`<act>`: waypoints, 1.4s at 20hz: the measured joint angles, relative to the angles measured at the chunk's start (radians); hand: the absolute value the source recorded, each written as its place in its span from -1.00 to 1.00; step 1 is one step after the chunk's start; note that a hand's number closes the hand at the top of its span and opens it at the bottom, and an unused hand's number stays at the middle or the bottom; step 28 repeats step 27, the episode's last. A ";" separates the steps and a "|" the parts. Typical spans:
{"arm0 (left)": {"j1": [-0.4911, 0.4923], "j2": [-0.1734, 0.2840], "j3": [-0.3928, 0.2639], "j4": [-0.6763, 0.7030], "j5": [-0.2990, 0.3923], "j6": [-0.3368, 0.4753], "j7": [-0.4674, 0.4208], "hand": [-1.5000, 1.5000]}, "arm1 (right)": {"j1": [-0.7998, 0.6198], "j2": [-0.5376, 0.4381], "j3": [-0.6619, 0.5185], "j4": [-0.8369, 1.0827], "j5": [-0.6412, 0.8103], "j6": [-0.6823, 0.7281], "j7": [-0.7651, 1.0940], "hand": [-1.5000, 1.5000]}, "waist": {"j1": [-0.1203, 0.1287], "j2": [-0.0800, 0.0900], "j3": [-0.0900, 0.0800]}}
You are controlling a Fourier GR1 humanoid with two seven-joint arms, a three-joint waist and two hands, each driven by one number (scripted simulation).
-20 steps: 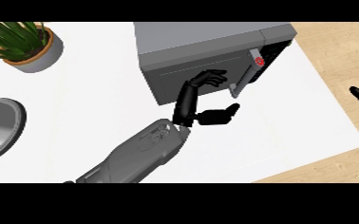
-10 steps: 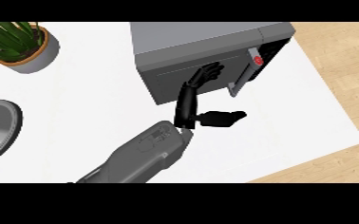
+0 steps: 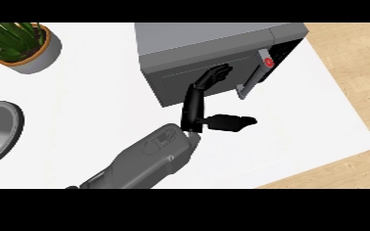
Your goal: Pick up the milk, place it into the microwave and close the microwave
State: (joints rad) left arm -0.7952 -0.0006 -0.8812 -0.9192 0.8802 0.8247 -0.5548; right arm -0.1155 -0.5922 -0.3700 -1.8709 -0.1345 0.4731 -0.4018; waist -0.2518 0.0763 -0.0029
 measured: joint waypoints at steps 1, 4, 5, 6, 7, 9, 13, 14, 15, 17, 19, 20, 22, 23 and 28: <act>-0.001 0.000 -0.001 0.001 0.006 -0.001 -0.007 -1.00 | -0.005 -0.003 0.000 0.004 0.003 -0.001 0.001 1.00 | 0.000 0.001 0.000; -0.005 0.000 -0.003 0.003 0.024 -0.003 -0.025 -1.00 | -0.022 -0.005 0.003 0.015 0.008 -0.005 0.003 1.00 | 0.001 0.005 0.000; -0.004 0.000 -0.004 0.004 0.029 -0.004 -0.032 -1.00 | -0.028 -0.009 0.003 0.017 0.010 -0.006 0.003 1.00 | 0.000 0.005 0.000; -0.006 0.000 -0.005 0.006 0.035 -0.007 -0.039 -1.00 | -0.034 -0.010 0.002 0.022 0.009 -0.006 0.004 1.00 | 0.001 0.006 0.000; -0.008 0.000 -0.007 0.008 0.039 -0.009 -0.046 -1.00 | -0.041 -0.013 0.002 0.027 0.010 -0.007 0.004 1.00 | 0.002 0.007 0.000; -0.013 0.000 -0.012 0.009 0.046 -0.012 -0.054 -1.00 | -0.046 0.017 0.015 0.049 -0.027 -0.002 0.007 -1.00 | 0.006 0.011 0.003; -0.025 0.000 -0.025 0.011 0.060 -0.018 -0.068 -1.00 | -0.048 0.083 0.050 0.118 -0.136 0.030 0.028 -1.00 | 0.016 0.018 0.006; -0.025 0.000 -0.025 0.012 0.064 -0.018 -0.073 -1.00 | -0.050 0.090 0.055 0.131 -0.156 0.038 0.032 -1.00 | 0.015 0.019 0.006; -0.026 0.000 -0.026 0.012 0.068 -0.018 -0.076 -1.00 | -0.053 0.094 0.058 0.146 -0.174 0.046 0.039 -1.00 | 0.015 0.019 0.006; -0.026 0.000 -0.026 0.016 0.077 -0.020 -0.086 -1.00 | -0.059 0.099 0.061 0.171 -0.205 0.060 0.049 -1.00 | 0.013 0.018 0.005; -0.027 0.000 -0.028 0.019 0.085 -0.021 -0.095 -1.00 | -0.068 0.099 0.062 0.194 -0.233 0.072 0.061 -1.00 | 0.013 0.018 0.005; -0.027 0.000 -0.027 0.021 0.088 -0.021 -0.100 -1.00 | -0.072 0.098 0.062 0.205 -0.247 0.080 0.065 -1.00 | 0.011 0.017 0.005; -0.027 0.000 -0.027 0.024 0.096 -0.022 -0.107 -1.00 | -0.083 0.094 0.061 0.225 -0.270 0.092 0.072 -1.00 | 0.010 0.017 0.005; -0.028 0.000 -0.029 0.026 0.100 -0.023 -0.111 -1.00 | -0.089 0.091 0.059 0.237 -0.283 0.098 0.076 -1.00 | 0.010 0.016 0.005; -0.027 0.000 -0.029 0.032 0.113 -0.025 -0.131 -1.00 | -0.110 0.073 0.049 0.278 -0.324 0.124 0.090 -1.00 | 0.005 0.016 0.005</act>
